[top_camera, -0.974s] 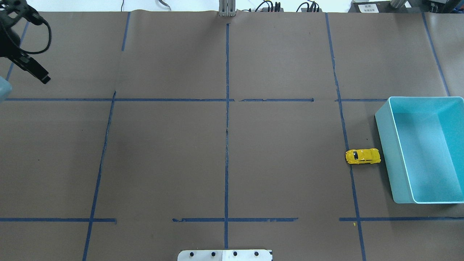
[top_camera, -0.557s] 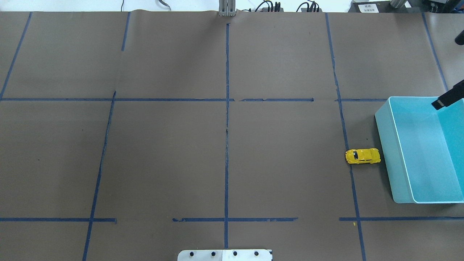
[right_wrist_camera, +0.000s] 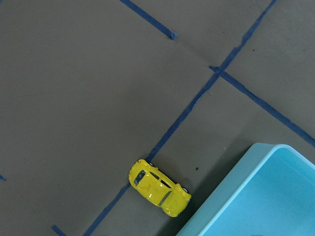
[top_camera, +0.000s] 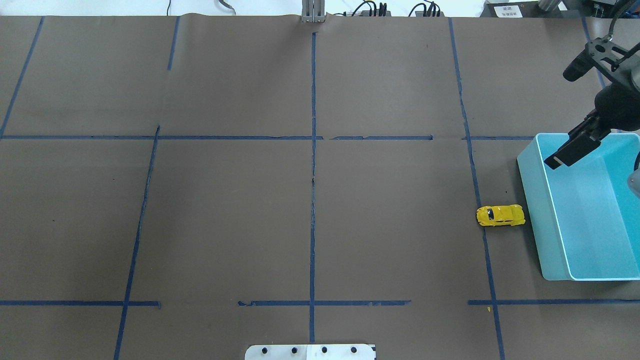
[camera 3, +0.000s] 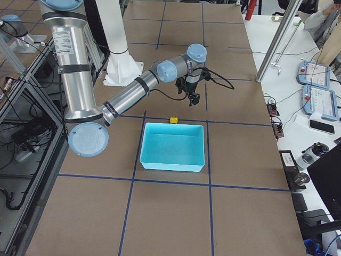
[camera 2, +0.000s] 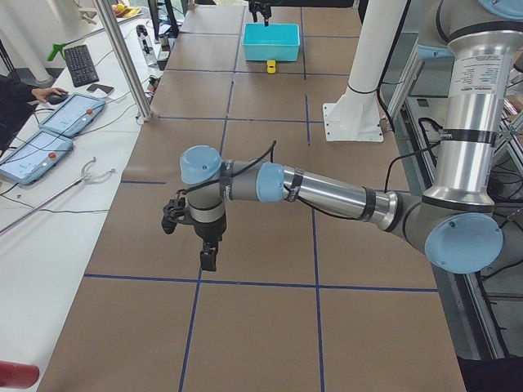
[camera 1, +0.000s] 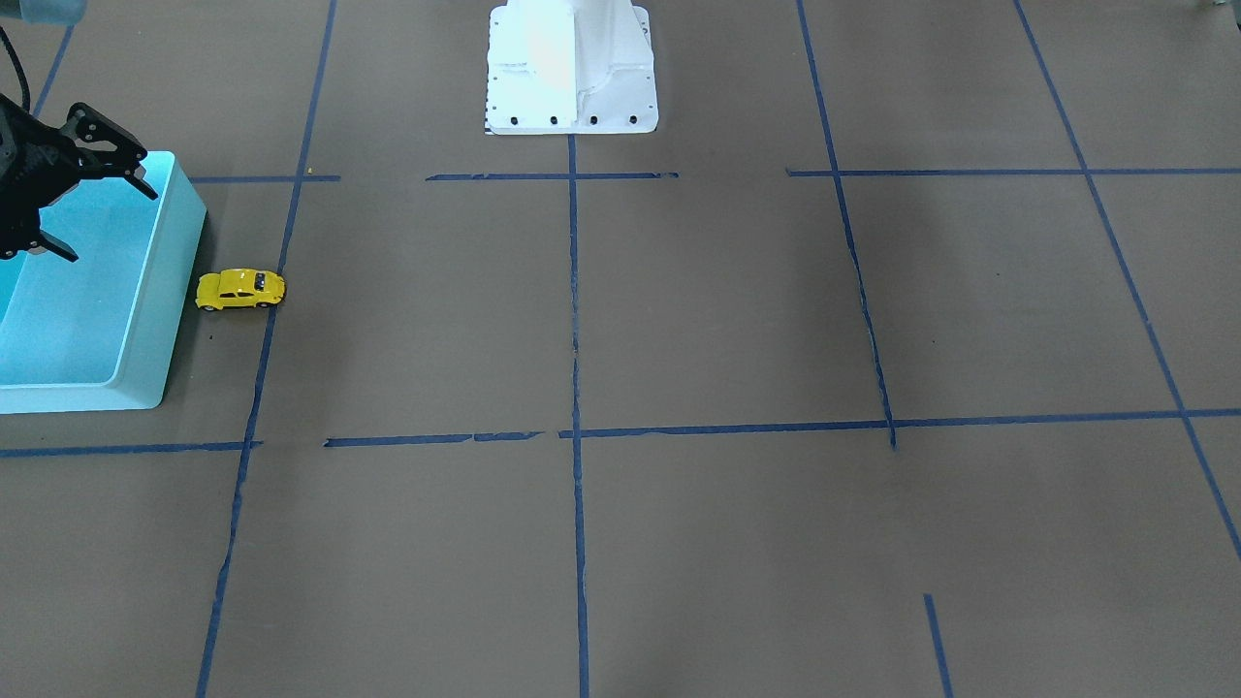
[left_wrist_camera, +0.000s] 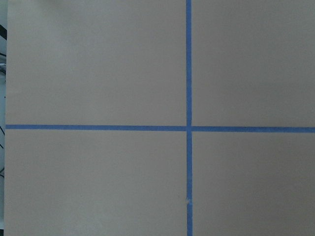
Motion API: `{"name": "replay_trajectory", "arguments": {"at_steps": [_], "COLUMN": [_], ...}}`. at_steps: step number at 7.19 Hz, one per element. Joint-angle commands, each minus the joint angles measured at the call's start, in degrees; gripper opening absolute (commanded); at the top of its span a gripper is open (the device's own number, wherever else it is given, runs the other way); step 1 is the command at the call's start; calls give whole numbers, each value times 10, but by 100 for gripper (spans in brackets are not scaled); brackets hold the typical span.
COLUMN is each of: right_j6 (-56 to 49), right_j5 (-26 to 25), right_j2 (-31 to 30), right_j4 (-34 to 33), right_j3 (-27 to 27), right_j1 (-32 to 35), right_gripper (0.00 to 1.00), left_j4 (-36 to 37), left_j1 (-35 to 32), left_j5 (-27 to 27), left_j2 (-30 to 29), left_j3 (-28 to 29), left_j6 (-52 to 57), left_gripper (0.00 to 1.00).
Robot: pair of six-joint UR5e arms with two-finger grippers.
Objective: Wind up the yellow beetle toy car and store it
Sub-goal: 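Move the right gripper down over the car beside the blue box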
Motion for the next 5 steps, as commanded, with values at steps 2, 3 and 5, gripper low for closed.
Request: {"name": "replay_trajectory", "arguments": {"at_steps": [2,3,5], "right_j6": [-32,-62,-95], "right_j5": [-10,-26,-123], "right_j2": [10,10,9], "right_j4": [13,13,12], "right_j3": [51,61,73], "right_j1": [-36,-70,-149], "right_gripper": [100,100,100], "left_j4": [-34,-71,-71], "left_j1": [-32,-34,-35], "left_j5": [-2,-4,-53], "left_j2": [79,98,98], "left_j3": [-11,-7,0], "left_j6": [92,93,72], "left_gripper": [99,99,99]}}
